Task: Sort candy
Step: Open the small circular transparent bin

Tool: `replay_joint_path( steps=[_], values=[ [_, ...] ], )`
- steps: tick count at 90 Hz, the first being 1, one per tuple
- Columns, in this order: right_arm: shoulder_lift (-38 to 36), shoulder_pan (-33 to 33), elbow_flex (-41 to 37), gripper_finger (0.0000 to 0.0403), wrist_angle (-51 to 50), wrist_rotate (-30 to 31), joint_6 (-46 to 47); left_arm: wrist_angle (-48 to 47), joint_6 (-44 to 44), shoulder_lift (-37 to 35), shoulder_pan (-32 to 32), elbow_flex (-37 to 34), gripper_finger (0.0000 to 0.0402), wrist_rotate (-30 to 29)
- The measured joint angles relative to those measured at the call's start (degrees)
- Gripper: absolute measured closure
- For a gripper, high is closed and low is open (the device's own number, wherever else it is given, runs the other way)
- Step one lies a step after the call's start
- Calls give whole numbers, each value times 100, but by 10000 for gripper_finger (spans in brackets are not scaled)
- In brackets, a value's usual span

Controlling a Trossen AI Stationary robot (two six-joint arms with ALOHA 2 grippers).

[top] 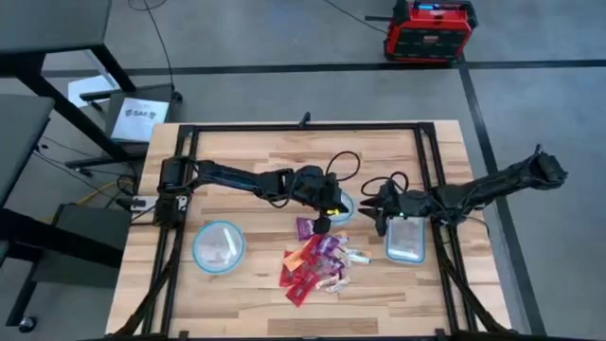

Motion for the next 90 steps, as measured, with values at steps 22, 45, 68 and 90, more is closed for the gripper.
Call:
replay_joint_path(
  steps=[22, 45, 68, 90],
  values=[
    [739, -379, 2, 257, 417, -187, 1222, -532, 263, -4, -189, 1, 402, -468],
    [1283, -565, -2, 244, 1289, -816, 1548, -790, 1287, -11, -185, 8, 401, -380],
    [1233, -484, 2, 229, 1456, -989, 1398, -1043, 1492, -88, 89, -8, 401, -131],
    [1082, -630, -2, 216, 1474, -926, 915, -1286, 1185, -496, 80, -1, 401, -132]
  ],
)
